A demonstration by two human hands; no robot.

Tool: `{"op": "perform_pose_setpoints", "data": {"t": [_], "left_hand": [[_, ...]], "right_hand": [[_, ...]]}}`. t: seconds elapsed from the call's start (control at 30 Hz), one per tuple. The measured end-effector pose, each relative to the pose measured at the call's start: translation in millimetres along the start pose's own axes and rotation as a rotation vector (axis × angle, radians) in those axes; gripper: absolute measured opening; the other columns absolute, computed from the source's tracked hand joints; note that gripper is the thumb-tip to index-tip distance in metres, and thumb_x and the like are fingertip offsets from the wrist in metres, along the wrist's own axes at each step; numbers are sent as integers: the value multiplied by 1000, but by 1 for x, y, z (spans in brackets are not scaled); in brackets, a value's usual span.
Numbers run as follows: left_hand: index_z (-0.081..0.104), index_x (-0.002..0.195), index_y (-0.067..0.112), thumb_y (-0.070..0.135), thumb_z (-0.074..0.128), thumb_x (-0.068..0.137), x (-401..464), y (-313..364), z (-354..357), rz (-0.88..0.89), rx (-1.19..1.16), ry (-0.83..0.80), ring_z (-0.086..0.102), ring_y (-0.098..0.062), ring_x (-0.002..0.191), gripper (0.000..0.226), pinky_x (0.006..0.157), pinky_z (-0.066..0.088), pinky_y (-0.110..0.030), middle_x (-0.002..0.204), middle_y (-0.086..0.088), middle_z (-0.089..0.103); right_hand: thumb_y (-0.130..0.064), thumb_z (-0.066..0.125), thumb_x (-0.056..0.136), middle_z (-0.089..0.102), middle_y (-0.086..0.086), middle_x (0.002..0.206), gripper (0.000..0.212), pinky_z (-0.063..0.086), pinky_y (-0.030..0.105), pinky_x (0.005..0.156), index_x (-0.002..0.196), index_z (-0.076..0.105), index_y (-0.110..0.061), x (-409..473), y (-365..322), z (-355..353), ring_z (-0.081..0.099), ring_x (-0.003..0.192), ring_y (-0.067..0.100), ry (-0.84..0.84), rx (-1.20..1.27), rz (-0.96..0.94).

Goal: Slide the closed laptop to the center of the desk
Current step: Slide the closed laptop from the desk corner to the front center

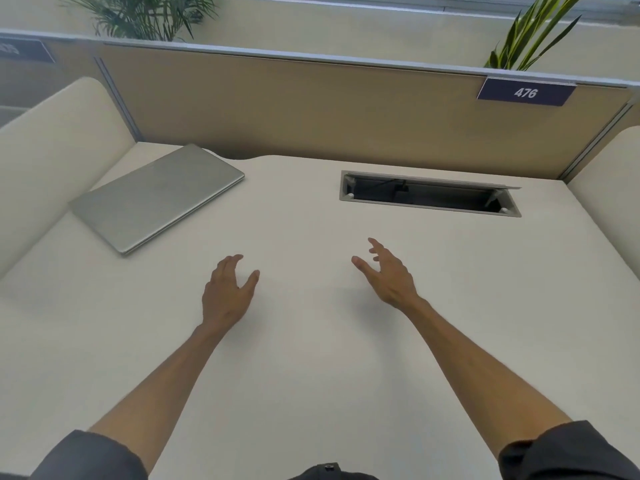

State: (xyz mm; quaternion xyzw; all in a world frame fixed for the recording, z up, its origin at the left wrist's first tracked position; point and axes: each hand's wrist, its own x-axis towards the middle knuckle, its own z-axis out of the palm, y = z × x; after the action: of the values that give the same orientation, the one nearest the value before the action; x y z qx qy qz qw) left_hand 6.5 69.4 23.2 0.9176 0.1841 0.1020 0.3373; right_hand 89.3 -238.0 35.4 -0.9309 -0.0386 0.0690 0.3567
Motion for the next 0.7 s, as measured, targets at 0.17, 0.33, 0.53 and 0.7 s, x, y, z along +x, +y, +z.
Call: {"op": "perform_pose_setpoints", "data": {"t": [0.17,0.33,0.53,0.7], "left_hand": [[51,135,17,40,59,90,11,-14,-9,-95,-52,47,48,-26,130,51,101,39,-43,143,-4,51],[52,134,17,37,61,89,18,-26,-11,-167,-84,72,50,-26,127,50,102,41,-46,142,-4,52],[53,132,16,35,62,89,34,-38,-18,-199,-100,109,50,-26,128,48,101,41,-44,141,-3,53],[53,132,17,35,62,89,53,-46,-28,-230,-114,146,53,-27,123,48,99,41,-43,139,-2,54]], "right_hand": [[-82,42,78,51,-10,140,84,40,35,95,148,31,-38,20,-12,10,52,123,12,-22,24,-21],[-82,42,78,52,-10,140,83,40,35,95,148,32,-37,40,-23,21,52,124,12,-42,21,-48],[-83,42,77,53,-12,138,83,41,36,95,146,34,-38,68,-42,33,52,123,11,-64,31,-67],[-82,44,78,54,-14,134,81,41,34,95,145,34,-39,92,-61,43,53,117,7,-85,53,-86]]}}
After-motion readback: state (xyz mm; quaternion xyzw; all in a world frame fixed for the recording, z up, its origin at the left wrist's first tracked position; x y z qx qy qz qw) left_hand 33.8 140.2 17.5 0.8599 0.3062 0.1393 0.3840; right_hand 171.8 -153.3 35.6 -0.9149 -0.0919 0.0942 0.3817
